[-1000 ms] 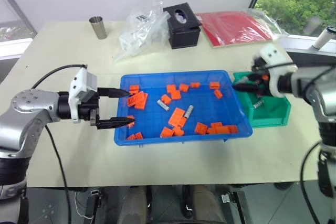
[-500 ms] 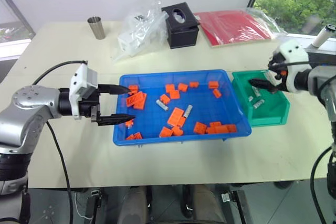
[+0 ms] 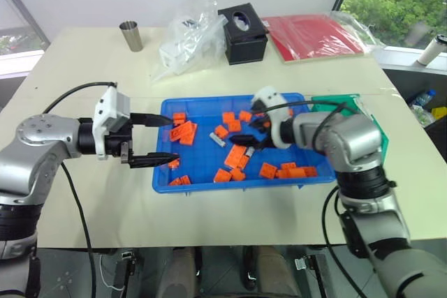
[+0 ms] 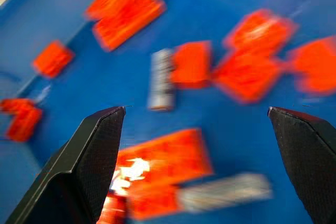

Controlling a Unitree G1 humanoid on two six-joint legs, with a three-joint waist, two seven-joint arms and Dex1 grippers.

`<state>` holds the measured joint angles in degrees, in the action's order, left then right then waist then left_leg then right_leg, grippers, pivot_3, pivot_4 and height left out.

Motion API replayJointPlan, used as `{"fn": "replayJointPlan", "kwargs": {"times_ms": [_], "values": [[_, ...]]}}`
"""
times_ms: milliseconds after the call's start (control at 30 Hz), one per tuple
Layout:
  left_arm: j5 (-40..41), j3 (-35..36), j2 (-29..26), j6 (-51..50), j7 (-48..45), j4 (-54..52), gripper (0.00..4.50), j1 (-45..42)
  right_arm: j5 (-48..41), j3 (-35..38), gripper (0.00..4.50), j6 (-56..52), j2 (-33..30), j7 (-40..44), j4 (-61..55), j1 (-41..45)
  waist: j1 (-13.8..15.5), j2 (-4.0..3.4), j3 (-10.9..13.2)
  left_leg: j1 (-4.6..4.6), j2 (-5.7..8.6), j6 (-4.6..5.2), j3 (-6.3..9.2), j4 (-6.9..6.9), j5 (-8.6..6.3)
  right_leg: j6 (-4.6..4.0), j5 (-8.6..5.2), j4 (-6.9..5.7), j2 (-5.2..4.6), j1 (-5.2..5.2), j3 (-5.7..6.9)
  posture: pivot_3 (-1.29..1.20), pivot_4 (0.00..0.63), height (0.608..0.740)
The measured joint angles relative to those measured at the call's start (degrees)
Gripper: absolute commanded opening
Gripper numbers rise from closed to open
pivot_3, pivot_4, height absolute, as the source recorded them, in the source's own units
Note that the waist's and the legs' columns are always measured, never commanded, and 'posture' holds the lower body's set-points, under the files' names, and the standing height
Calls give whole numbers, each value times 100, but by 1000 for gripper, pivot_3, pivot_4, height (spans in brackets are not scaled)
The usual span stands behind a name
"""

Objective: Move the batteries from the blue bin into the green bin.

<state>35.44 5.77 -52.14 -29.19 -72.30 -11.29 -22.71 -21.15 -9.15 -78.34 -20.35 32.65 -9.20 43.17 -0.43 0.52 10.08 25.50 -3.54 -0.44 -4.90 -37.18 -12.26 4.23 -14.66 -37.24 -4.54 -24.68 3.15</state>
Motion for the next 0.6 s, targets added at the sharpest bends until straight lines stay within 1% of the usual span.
{"fn": "replayJointPlan", "kwargs": {"times_ms": [200,300,467,533,567,600], "values": [[-4,-6,2,7,-1,0,4500,-19,48,-124,4470,75,557,-409,306,-30,-39,0,0,-5,-2,0,0,5,0,1,1,-2,5,-1,0,0,150,736],[-6,-10,37,10,8,-2,4500,-32,137,-134,4470,347,884,-598,753,3,-48,0,0,-6,-2,0,0,6,0,1,1,-3,5,-1,0,0,150,736],[-8,-29,43,12,9,-4,4500,-40,312,-300,4470,911,1097,-708,1189,78,-46,8,-5,-9,-2,0,1,5,0,1,1,-3,5,3,0,0,150,736],[-9,-31,43,13,8,-2,4500,-66,361,-422,3960,1039,1149,-708,1218,67,-48,11,-7,-11,-3,0,1,5,0,1,1,-3,5,4,0,0,150,736],[-9,-32,43,15,8,-1,4500,-85,385,-486,3617,1089,1176,-706,1220,44,-48,11,-7,-12,-3,0,1,5,0,1,1,-3,5,6,0,0,150,736],[-13,-33,43,16,8,2,4500,-112,403,-528,3094,1125,1201,-703,1220,20,-48,11,-7,-12,-3,0,2,6,0,1,1,-3,5,6,0,0,150,736]]}}
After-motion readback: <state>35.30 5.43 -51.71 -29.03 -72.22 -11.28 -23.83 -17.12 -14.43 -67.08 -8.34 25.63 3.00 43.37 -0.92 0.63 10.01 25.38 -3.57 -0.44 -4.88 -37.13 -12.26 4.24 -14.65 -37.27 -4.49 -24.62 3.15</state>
